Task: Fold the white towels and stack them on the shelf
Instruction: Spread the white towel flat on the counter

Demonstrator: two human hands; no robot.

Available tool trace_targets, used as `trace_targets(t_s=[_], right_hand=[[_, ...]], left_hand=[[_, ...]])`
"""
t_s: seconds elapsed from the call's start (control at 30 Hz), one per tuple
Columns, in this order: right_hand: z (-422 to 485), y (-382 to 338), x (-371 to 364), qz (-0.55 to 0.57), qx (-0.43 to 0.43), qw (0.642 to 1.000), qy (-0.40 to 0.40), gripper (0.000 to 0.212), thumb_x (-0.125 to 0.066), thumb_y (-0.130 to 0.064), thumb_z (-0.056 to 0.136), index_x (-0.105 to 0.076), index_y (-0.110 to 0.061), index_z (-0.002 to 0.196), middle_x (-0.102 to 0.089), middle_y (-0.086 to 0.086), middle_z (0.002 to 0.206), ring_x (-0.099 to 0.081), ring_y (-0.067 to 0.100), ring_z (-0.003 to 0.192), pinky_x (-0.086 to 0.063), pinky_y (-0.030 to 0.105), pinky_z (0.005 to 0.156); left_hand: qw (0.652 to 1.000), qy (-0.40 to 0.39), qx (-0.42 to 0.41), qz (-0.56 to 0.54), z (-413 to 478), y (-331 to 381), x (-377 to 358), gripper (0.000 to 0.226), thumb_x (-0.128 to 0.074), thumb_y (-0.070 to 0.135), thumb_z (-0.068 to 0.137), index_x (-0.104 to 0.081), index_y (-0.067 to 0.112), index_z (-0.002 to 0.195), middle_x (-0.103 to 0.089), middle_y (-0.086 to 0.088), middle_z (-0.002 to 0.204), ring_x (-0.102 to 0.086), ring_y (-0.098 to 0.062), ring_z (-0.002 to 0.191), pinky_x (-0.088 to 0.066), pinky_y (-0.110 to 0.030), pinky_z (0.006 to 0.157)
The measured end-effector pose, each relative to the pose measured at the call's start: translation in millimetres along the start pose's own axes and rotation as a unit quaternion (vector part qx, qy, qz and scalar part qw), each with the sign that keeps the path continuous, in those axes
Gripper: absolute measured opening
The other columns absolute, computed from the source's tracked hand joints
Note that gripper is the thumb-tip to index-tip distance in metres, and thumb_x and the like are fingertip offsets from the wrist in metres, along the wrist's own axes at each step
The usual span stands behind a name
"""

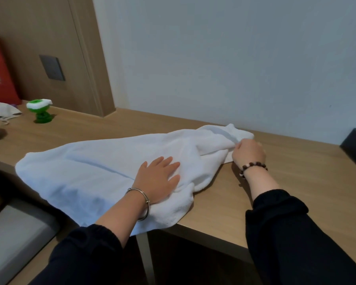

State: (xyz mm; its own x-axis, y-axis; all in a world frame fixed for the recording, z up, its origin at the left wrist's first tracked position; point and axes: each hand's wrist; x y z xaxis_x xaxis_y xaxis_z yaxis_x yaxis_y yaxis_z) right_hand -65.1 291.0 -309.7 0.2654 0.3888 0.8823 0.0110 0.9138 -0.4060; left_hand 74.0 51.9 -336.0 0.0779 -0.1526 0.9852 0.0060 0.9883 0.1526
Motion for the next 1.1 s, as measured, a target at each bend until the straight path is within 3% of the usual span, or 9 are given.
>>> trace_targets(t_s=[0.1, 0.2, 0.3, 0.4, 0.63, 0.7, 0.83, 0.97, 1.1], right_hand=[[-4.1, 0.6, -1.1, -0.063, 0.105, 0.989, -0.080, 0.030, -0.043, -0.030, 0.093, -0.067, -0.019, 0.109, -0.061, 0.011, 0.115, -0.051, 0.032, 0.110, -0.039, 0.037, 0.089], [-6.0, -1.2, 4.1, -0.066, 0.128, 0.984, -0.102, 0.032, -0.045, -0.043, 0.094, -0.066, -0.026, 0.112, -0.058, 0.007, 0.118, -0.048, 0.031, 0.115, -0.036, 0.042, 0.095], [-5.2, -3.4, 8.7, -0.098, 0.117, 0.980, -0.126, 0.028, -0.040, -0.032, 0.095, -0.062, -0.030, 0.112, -0.053, 0.004, 0.120, -0.043, 0.030, 0.120, -0.030, 0.049, 0.104], [-11.4, -5.7, 12.5, -0.081, 0.118, 0.983, -0.112, 0.026, -0.037, -0.022, 0.093, -0.062, -0.029, 0.093, -0.060, 0.002, 0.107, -0.048, 0.027, 0.109, -0.028, 0.046, 0.100], [-12.0, 21.5, 34.3, -0.143, -0.087, 0.986, 0.027, 0.012, -0.049, -0.015, 0.090, -0.059, -0.019, 0.084, -0.051, 0.003, 0.085, -0.046, 0.025, 0.107, -0.031, 0.042, 0.091], [-11.0, 30.8, 43.3, -0.178, -0.103, 0.976, 0.068, 0.014, -0.051, -0.015, 0.090, -0.057, -0.018, 0.078, -0.046, 0.003, 0.081, -0.045, 0.025, 0.105, -0.031, 0.043, 0.091], [-18.7, 28.6, 38.8, -0.131, 0.003, 0.991, 0.033, 0.016, -0.046, -0.009, 0.088, -0.053, -0.014, 0.074, -0.054, 0.006, 0.083, -0.055, 0.028, 0.097, -0.036, 0.034, 0.077], [-34.0, 3.7, 28.4, -0.068, 0.133, 0.984, -0.100, 0.023, -0.044, -0.010, 0.090, -0.062, -0.013, 0.105, -0.061, 0.006, 0.109, -0.057, 0.025, 0.098, -0.044, 0.030, 0.078], [-42.4, -2.3, 39.0, -0.174, 0.111, 0.972, -0.113, 0.024, -0.037, -0.023, 0.093, -0.055, -0.015, 0.080, -0.059, 0.004, 0.087, -0.051, 0.022, 0.073, -0.040, 0.030, 0.068]], left_hand=[[1.000, 0.001, 0.010, -0.003, 1.3, 0.8, 1.5, 0.052, -0.027, 0.050, 0.096, -0.023, 0.040, 0.147, -0.013, 0.015, 0.157, -0.009, -0.010, 0.145, -0.008, -0.045, 0.115], [1.000, -0.001, 0.017, -0.005, 0.4, 1.5, 2.7, 0.052, -0.027, 0.049, 0.096, -0.023, 0.039, 0.147, -0.013, 0.015, 0.157, -0.008, -0.009, 0.145, -0.008, -0.046, 0.116], [0.999, 0.002, 0.032, -0.011, 1.6, 1.7, 3.8, 0.051, -0.027, 0.047, 0.097, -0.024, 0.038, 0.147, -0.013, 0.014, 0.158, -0.008, -0.010, 0.145, -0.008, -0.047, 0.116], [0.999, 0.001, 0.050, 0.001, 7.1, 0.8, 4.7, 0.051, -0.026, 0.044, 0.097, -0.022, 0.037, 0.148, -0.013, 0.012, 0.158, -0.008, -0.011, 0.145, -0.009, -0.047, 0.115], [0.995, -0.007, 0.101, 0.005, 22.8, -16.2, 7.0, 0.052, -0.024, 0.034, 0.096, -0.021, 0.037, 0.148, -0.012, 0.010, 0.158, -0.007, -0.014, 0.146, -0.008, -0.050, 0.115], [0.991, -0.001, 0.136, 0.002, 27.7, -20.3, 8.5, 0.053, -0.024, 0.032, 0.095, -0.021, 0.035, 0.148, -0.013, 0.008, 0.158, -0.007, -0.014, 0.145, -0.007, -0.050, 0.115], [0.991, 0.001, 0.134, 0.010, 30.3, -22.2, 9.9, 0.053, -0.023, 0.032, 0.096, -0.021, 0.037, 0.148, -0.013, 0.008, 0.158, -0.009, -0.017, 0.145, -0.010, -0.049, 0.114], [0.998, -0.006, 0.062, 0.007, 26.9, -20.7, 12.5, 0.051, -0.026, 0.029, 0.097, -0.023, 0.037, 0.148, -0.015, 0.011, 0.158, -0.013, -0.014, 0.144, -0.015, -0.042, 0.115], [0.997, 0.029, 0.062, -0.043, 23.6, -21.5, 11.9, 0.045, -0.026, 0.032, 0.100, -0.035, 0.035, 0.144, -0.027, 0.010, 0.154, -0.021, -0.014, 0.142, -0.017, -0.040, 0.115]])
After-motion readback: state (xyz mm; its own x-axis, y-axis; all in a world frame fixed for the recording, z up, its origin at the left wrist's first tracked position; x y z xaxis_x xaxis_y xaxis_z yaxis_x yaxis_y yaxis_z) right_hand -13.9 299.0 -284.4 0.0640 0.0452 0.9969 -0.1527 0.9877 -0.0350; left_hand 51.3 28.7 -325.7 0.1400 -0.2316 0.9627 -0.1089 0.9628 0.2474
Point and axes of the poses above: each hand's wrist, its own z-axis towards the middle knuckle, its own x-axis out of the back of the hand, y = z × x
